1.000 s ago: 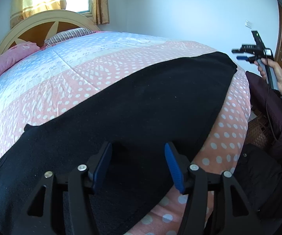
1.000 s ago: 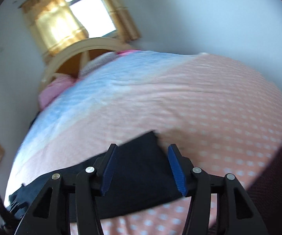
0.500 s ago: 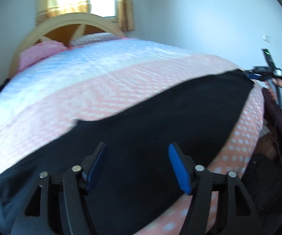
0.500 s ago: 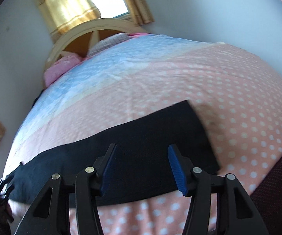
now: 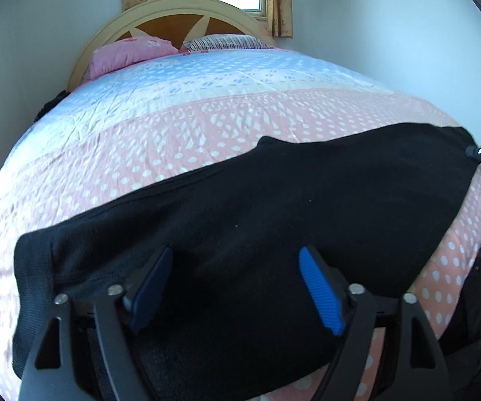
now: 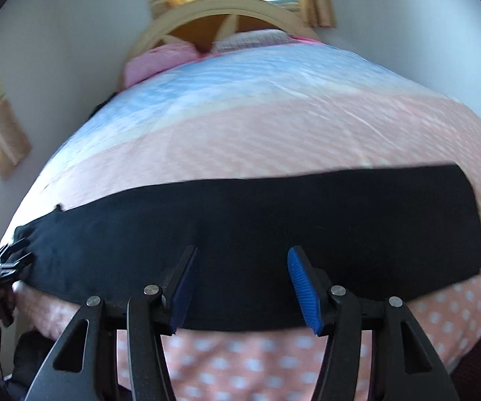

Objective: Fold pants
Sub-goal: 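Press both open grippers over the folded black pants to flatten them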

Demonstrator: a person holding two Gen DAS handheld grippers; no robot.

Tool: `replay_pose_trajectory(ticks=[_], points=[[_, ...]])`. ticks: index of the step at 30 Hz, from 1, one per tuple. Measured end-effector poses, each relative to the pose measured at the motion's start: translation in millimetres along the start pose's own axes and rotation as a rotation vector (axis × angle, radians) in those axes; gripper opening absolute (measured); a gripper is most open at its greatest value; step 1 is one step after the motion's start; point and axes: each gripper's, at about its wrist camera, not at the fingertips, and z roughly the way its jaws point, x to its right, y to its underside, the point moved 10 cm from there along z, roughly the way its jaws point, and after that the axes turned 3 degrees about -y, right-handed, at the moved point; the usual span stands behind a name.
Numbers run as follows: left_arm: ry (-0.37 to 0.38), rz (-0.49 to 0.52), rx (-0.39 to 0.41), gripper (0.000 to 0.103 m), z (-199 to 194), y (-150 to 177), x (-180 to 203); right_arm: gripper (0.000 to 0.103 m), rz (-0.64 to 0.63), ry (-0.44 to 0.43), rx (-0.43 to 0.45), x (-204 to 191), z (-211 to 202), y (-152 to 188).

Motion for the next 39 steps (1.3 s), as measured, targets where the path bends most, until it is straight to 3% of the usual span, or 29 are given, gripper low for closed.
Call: replay_pose_trajectory(ticks=[5, 10, 13, 15, 18, 22, 27, 31, 35, 39], points=[[-0.025, -0.042, -0.025, 0.098, 6.7, 1.1, -8.6, 0.056, -0.127, -0.180, -0.038, -95.4, 24.7, 1.6], [-0.034, -0.058, -0.038, 0.102, 7.0, 4.7, -12.8, 0.059, -0.202, -0.219, -0.135, -139.8, 62.1, 32.2], [-0.026, -0.064, -0.043, 0.103, 8.7, 5.2, -14.3, 0.065, -0.315, -0.157, -0.103, -147.7, 69.1, 37.5], [-0.025, -0.065, -0.041, 0.103, 7.2, 6.7, -13.6, 0.065, -0.326, -0.159, -0.112, -147.4, 70.3, 35.1], [-0.025, -0.067, -0.037, 0.103, 7.6, 6.8, -13.9, 0.065, -0.214, -0.225, -0.097, -126.8, 58.1, 27.6], [-0.031, -0.068, -0.028, 0.103, 4.0, 8.1, -13.6, 0.065, -0.066, -0.202, -0.029, -85.2, 43.2, 7.6], [-0.083, -0.089, -0.001, 0.103, -4.0, 5.8, -17.8, 0.065, 0.097, -0.076, 0.063, 7.2, 3.5, -12.2], [-0.088, -0.138, 0.074, 0.103, -16.7, -6.6, -17.4, 0.065, 0.272, 0.032, 0.138, 95.8, -31.8, -14.4], [-0.068, -0.148, 0.100, 0.103, -17.7, -17.7, -9.5, 0.065, 0.484, 0.139, 0.209, 186.4, -70.7, 0.8], [-0.064, -0.124, 0.082, 0.103, -7.4, -20.9, 1.0, 0.065, 0.612, 0.163, 0.191, 232.4, -82.0, 22.2]])
